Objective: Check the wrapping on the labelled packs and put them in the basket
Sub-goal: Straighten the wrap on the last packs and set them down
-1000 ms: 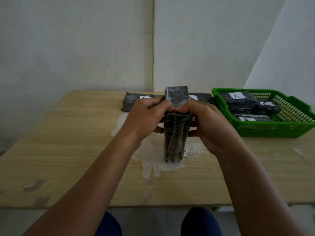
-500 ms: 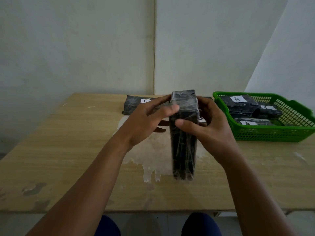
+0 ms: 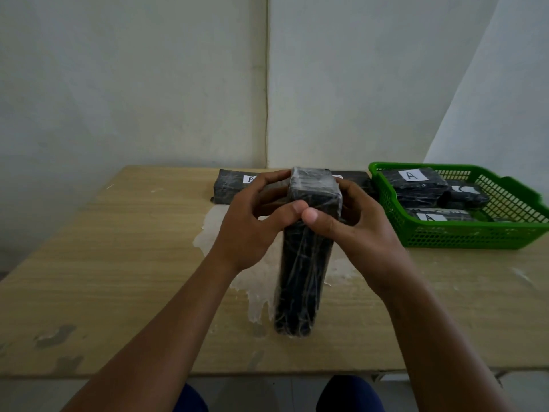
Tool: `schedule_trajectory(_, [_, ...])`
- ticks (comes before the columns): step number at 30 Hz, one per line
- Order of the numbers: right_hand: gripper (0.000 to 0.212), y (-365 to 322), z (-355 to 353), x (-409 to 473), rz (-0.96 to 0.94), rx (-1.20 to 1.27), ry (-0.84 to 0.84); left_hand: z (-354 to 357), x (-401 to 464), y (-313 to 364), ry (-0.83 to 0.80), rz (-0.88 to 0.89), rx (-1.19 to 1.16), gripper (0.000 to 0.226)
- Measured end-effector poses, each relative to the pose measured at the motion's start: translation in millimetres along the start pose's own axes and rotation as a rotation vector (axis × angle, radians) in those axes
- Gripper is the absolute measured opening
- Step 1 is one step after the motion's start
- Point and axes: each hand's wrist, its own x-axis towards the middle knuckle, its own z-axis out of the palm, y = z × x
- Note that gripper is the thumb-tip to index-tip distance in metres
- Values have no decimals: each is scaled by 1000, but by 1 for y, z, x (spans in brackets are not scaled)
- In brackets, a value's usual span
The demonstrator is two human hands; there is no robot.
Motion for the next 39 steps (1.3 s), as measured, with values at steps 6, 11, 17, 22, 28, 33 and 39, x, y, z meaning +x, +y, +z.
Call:
schedule_trajectory(6, [124,22,15,-14,174,-35,-233,1,12,23,214,-227,3,50])
schedule_trajectory(11, [110,32,20,-12,287,173,-38,-1,12,16,7,-389,4,60])
schedule_trajectory(17, [67,17,6,10,392,356,20,5,-6,8,-304,-522,-14,63])
schedule_trajectory(22, [66,10,4,-3,410,296,-158,5,-4,17,-151,-559,-54,49])
schedule_trajectory(28, [39,-3,6,4,534,252,-56,7,-4,22,-259,-663,-45,54])
schedule_trajectory(33, [48,-1,11,11,608,276,-49,6,2,27,-224,-741,-8,47])
schedule_trajectory(39, [38,-4,17,7,546,233,-47,5,-1,27,-208,-729,7,46])
